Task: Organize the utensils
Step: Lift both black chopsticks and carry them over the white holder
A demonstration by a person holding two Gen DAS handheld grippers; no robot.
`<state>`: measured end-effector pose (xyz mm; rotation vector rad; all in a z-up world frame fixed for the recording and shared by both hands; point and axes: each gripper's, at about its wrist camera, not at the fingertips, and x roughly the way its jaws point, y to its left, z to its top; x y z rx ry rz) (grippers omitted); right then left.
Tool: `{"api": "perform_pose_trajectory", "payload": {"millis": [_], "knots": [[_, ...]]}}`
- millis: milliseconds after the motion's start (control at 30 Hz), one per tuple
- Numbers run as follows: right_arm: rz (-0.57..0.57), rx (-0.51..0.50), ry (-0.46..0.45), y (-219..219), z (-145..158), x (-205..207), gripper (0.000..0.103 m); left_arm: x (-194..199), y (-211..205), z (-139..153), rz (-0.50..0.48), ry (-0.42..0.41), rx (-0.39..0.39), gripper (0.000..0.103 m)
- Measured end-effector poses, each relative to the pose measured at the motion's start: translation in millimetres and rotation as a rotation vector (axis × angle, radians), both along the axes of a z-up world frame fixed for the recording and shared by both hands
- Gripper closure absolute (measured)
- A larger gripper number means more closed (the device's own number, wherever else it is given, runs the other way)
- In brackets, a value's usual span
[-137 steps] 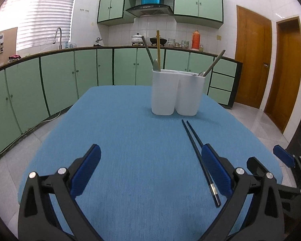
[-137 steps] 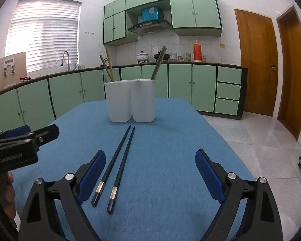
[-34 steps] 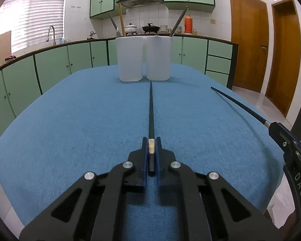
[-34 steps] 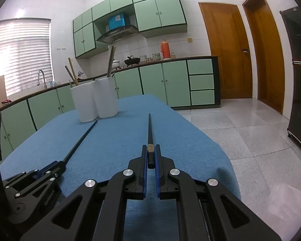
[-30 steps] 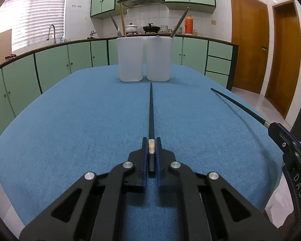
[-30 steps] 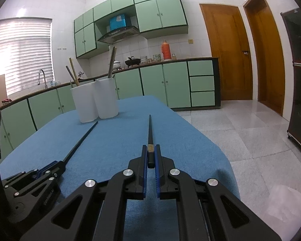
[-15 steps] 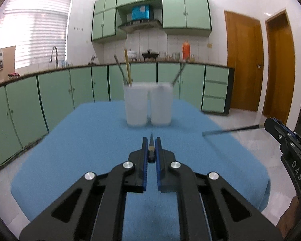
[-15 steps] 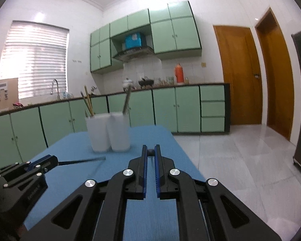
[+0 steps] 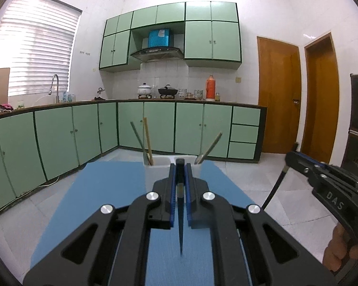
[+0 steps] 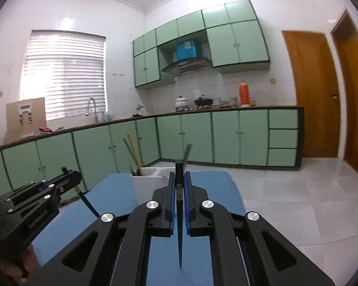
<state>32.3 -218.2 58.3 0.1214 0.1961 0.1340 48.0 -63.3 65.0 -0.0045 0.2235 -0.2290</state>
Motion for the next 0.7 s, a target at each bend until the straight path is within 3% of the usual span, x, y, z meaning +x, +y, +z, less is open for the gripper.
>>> {"api": "perform_pose_trajectory", "payload": {"millis": [133,700], "knots": [[0.035,0.021,0.017,1.5,17.1,15.2,0.096,5.5,2.0,13.7,-0.019,-0.01,-0.014,0.097],[0.089,-0.018,-0.086,29.8,92.9,69.1,0.096,53.9,3.7,84.3,-0.05,-0.148,-0.055,0.097]]}}
